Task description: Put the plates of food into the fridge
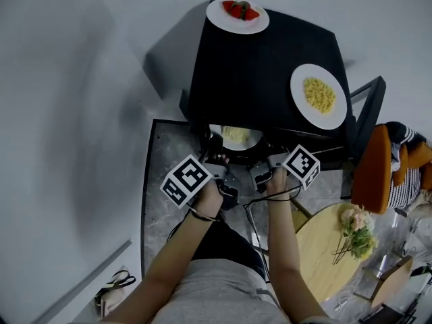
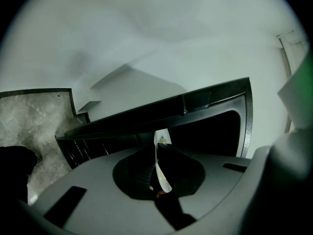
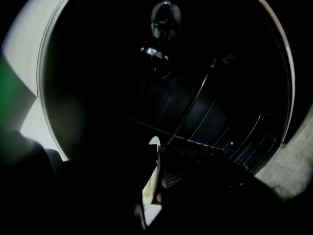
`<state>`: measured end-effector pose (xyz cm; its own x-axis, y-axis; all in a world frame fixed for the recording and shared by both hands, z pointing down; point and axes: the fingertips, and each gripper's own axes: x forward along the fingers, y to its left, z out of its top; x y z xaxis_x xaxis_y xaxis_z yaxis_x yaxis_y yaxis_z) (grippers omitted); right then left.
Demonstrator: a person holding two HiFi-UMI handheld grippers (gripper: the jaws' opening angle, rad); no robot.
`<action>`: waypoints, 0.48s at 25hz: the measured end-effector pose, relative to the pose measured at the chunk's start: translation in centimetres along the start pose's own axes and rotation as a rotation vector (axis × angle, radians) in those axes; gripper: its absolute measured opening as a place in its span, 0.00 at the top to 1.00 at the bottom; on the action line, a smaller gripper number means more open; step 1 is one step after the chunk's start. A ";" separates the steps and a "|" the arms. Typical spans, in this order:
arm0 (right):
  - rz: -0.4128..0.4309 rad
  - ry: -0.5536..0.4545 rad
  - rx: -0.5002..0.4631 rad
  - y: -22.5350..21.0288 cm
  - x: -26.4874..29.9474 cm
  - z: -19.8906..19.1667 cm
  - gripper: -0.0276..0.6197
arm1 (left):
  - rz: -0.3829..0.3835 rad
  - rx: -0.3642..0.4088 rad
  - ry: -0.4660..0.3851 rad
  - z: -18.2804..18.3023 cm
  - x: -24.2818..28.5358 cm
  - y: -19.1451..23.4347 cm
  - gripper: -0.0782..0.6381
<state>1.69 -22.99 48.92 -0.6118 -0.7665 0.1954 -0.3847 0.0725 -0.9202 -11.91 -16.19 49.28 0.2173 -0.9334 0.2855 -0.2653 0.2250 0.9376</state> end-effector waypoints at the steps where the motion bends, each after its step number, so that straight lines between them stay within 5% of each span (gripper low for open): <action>1: -0.002 0.001 0.003 -0.2 0.2 0.0 0.91 | 0.002 -0.002 0.000 0.1 0.2 0.1 0.86; 12: -0.015 -0.024 -0.030 -0.5 0.8 0.4 0.91 | 0.010 -0.009 -0.011 0.6 0.9 0.4 0.86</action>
<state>1.64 -23.89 49.42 -0.5896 -0.7825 0.2002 -0.4139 0.0798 -0.9068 -12.37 -17.09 49.78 0.2038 -0.9342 0.2928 -0.2594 0.2368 0.9363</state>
